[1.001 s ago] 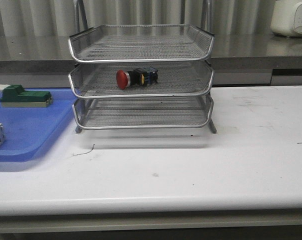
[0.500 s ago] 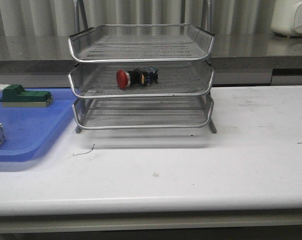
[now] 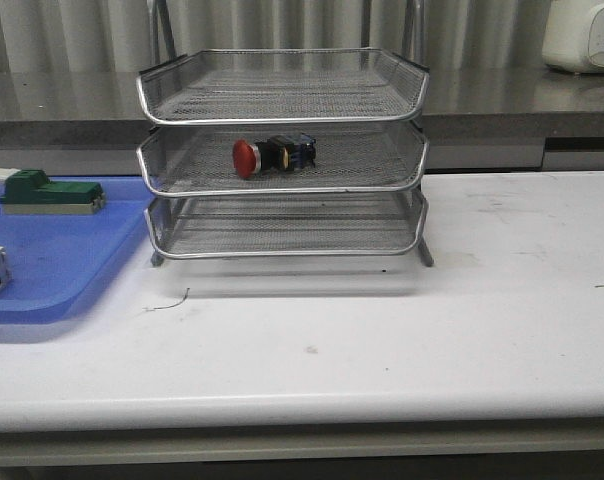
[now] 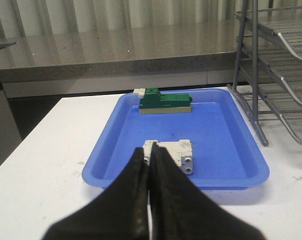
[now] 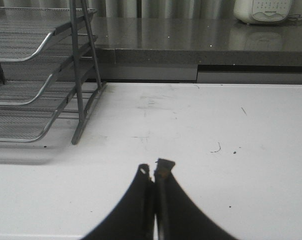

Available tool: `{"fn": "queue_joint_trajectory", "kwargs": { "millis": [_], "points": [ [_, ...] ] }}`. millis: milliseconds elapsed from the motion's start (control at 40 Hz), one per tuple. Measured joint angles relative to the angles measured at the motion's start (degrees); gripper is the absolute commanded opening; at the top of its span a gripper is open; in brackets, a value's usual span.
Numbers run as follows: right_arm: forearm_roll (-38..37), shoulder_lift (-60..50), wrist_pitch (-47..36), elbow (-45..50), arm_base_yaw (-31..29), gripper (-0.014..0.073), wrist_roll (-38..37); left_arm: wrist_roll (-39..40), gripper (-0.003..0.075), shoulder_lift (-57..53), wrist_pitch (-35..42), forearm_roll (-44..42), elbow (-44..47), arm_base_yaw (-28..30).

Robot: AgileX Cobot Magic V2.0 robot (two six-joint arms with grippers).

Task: Place button on rack with both arms

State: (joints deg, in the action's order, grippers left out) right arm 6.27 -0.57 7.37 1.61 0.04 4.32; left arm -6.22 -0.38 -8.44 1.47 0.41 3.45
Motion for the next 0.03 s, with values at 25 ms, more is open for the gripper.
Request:
{"fn": "queue_joint_trajectory", "kwargs": {
  "millis": [25],
  "points": [
    [0.0, 0.0, 0.0, 0.0, 0.0, -0.0062, 0.0, 0.0, -0.0019, 0.0, 0.0, 0.0, 0.0, 0.0]
  ]
}}
